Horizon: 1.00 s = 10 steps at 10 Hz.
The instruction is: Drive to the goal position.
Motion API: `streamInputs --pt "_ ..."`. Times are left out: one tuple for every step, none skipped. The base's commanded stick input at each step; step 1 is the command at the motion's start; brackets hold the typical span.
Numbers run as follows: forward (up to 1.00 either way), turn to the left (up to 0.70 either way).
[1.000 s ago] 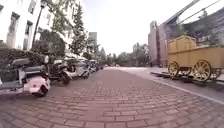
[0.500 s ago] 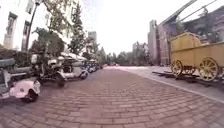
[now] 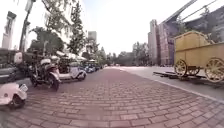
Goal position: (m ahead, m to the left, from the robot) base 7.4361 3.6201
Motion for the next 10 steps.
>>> streamInputs --pt "0.70 0.00" --pt "0.70 0.00" --pt "0.70 0.00" --pt "0.70 0.00" --pt "0.70 0.09" --pt "0.70 0.14" --pt "0.70 0.14" --pt "0.70 0.14" --pt "0.70 0.08" --pt "0.70 0.02"
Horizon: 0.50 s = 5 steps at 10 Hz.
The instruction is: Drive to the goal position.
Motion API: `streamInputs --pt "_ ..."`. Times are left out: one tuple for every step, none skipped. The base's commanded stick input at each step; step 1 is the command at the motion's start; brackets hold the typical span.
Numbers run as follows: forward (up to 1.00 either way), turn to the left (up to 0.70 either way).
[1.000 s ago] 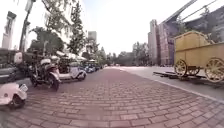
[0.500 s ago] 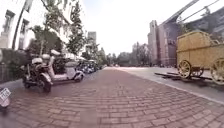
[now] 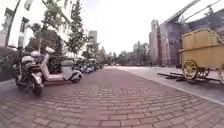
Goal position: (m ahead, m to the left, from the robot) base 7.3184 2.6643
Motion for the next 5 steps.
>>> streamInputs --pt "0.70 0.00" --pt "0.70 0.00" --pt "0.70 0.00" --pt "0.70 0.00" --pt "0.70 0.00"
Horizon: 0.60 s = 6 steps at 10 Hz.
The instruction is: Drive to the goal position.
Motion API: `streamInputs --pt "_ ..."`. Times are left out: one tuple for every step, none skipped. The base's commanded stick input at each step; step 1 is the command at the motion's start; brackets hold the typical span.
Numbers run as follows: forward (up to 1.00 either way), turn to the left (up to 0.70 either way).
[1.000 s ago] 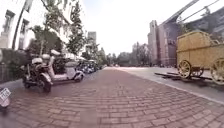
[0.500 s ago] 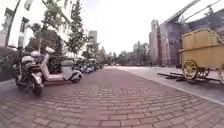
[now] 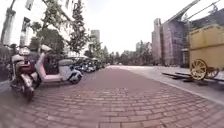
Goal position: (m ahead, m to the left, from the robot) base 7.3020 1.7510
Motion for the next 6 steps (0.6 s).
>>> streamInputs --pt "0.70 0.00" --pt "0.70 0.00" --pt "0.70 0.00" --pt "0.70 0.00" --pt "0.70 0.00" --pt "0.70 0.00"
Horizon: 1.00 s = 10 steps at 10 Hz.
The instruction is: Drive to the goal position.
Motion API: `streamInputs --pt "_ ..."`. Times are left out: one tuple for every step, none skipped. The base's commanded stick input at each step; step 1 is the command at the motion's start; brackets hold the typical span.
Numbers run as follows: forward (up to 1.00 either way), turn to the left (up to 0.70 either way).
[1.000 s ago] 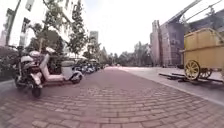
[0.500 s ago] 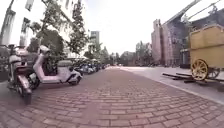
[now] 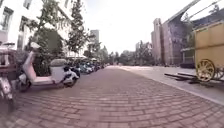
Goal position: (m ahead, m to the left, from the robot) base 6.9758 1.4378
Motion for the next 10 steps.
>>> streamInputs --pt "0.70 0.00" --pt "0.70 0.00" --pt "0.70 0.00" --pt "0.70 0.05" --pt "0.70 0.14" --pt "0.70 0.14" --pt "0.70 0.14" --pt "0.70 0.03" --pt "0.70 0.00" --pt "0.70 0.00"
